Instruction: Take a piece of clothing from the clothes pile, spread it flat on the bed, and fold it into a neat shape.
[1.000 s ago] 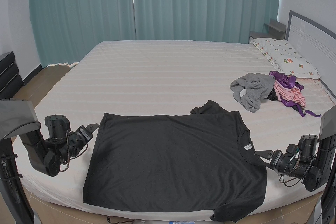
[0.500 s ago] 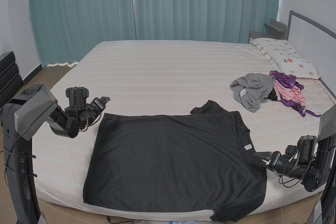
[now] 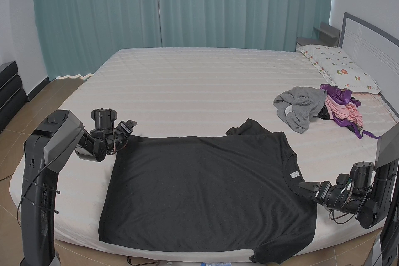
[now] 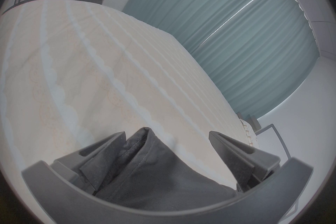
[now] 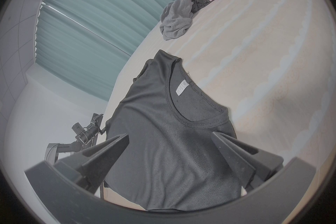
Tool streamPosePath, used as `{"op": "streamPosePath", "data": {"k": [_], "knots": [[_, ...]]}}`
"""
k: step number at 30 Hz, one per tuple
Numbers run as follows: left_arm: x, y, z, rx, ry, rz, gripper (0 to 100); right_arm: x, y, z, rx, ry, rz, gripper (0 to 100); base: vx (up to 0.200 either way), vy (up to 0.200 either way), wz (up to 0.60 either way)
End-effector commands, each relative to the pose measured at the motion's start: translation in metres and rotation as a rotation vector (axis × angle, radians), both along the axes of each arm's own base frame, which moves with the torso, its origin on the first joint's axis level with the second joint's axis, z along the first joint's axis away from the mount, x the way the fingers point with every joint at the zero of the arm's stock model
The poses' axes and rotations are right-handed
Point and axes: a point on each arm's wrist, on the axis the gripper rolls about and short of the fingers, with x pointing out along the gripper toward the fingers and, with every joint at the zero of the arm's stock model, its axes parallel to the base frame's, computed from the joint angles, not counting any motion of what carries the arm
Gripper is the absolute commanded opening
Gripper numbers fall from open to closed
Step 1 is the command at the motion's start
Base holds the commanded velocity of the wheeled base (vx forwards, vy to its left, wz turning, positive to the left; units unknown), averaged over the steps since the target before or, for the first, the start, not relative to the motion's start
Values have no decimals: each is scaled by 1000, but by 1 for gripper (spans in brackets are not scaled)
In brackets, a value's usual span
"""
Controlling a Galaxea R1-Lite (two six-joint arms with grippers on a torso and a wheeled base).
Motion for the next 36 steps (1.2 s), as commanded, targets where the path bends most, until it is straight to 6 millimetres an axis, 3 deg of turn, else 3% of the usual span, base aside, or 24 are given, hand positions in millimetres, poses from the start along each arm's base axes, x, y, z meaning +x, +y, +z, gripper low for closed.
{"op": "streamPosePath", "data": {"k": [1, 3, 4, 13, 15, 16, 17, 21, 25, 27, 28, 36], "knots": [[1, -1, -10, 1, 16, 1, 100, 1, 1, -1, 0, -5, 3, 100, 0, 0, 0], [1, -1, -10, 1, 14, 1, 100, 2, 1, 0, -1, -13, 2, 100, 0, 0, 0], [1, -1, -10, 1, 16, 1, 0, 2, 0, 1, 0, -19, 0, 100, 0, 0, 0], [2, 1, -8, 23, -2, 39, 0, 23, 0, 11, -26, -126, -34, 100, 0, 0, 0], [3, 2, -4, 35, -35, 72, 0, 46, 2, 14, -30, -197, -30, 100, 0, 0, 0], [3, 2, -4, 35, -35, 72, 0, 46, 2, 14, -30, -197, -30, 100, 0, 0, 0], [3, 2, -1, 32, -53, 90, 0, 70, 3, 16, -30, -245, -30, 100, 0, 0, 0], [3, 2, 5, 15, -66, 103, 0, 119, 11, 18, -33, -239, -14, 100, 0, 0, 0], [1, 4, 10, 12, -68, 108, 0, 160, 25, 2, -68, -198, -35, 100, 0, 0, 0], [0, 4, 10, 12, -65, 108, 0, 170, 30, -7, -88, -188, -39, 100, 0, 0, 0], [-1, 4, 9, 13, -62, 108, 0, 185, 34, -14, -113, -193, -40, 100, 0, 0, 0], [-3, 6, 4, 13, -43, 113, 0, 234, 33, -24, -169, -154, -35, 100, 0, 0, 0]]}}
